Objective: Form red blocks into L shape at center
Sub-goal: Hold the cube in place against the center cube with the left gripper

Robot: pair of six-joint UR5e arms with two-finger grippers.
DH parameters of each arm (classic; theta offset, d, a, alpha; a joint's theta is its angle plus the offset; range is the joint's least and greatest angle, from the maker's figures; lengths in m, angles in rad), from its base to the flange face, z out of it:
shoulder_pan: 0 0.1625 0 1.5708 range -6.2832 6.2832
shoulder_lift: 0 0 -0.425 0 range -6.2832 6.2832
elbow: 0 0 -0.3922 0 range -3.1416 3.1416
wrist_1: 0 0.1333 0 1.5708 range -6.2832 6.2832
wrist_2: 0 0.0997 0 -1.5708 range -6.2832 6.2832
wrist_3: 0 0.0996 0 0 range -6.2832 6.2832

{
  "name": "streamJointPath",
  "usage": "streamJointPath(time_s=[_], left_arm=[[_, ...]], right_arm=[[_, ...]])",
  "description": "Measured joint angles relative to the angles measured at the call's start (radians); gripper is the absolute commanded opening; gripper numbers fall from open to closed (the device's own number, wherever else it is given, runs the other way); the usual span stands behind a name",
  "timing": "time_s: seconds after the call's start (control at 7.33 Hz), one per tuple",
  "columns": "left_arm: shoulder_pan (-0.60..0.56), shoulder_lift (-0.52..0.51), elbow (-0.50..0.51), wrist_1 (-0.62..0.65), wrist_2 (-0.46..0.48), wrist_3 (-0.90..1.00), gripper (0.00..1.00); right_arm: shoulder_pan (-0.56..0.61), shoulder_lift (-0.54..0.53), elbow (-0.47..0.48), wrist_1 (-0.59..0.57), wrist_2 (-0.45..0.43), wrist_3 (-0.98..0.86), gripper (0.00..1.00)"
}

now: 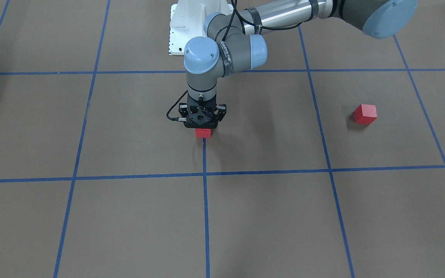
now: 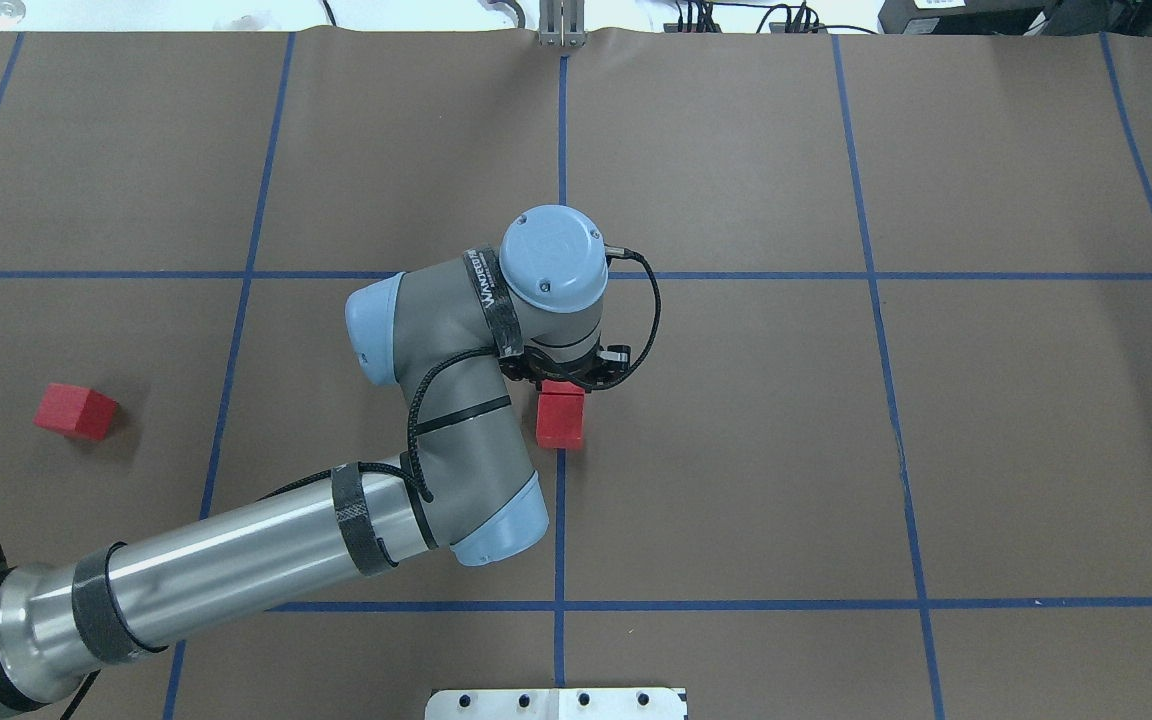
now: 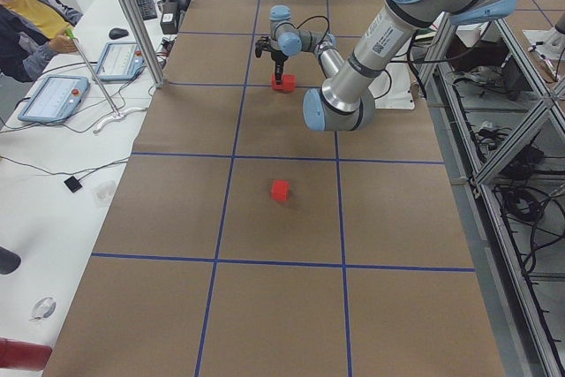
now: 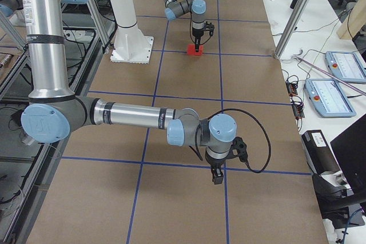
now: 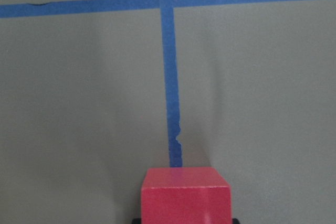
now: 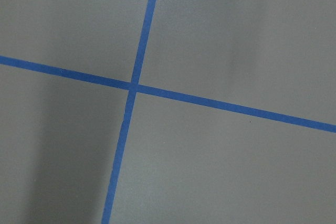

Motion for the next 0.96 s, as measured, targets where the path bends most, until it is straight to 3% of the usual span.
streamJointPath(time_s=[0.27, 0.55, 0.96], left_arm=[[0.000, 0.000, 0.000, 0.000, 0.000, 0.000, 0.29], [0.000, 0.000, 0.000, 0.000, 0.000, 0.000, 0.44], [0.000, 0.000, 0.000, 0.000, 0.001, 0.000, 0.55]], right_arm=[[0.000, 0.000, 0.000, 0.000, 0.000, 0.000, 1.00], [0.000, 0.000, 0.000, 0.000, 0.000, 0.001, 1.00], [0.000, 0.000, -0.001, 0.000, 0.000, 0.001, 1.00]])
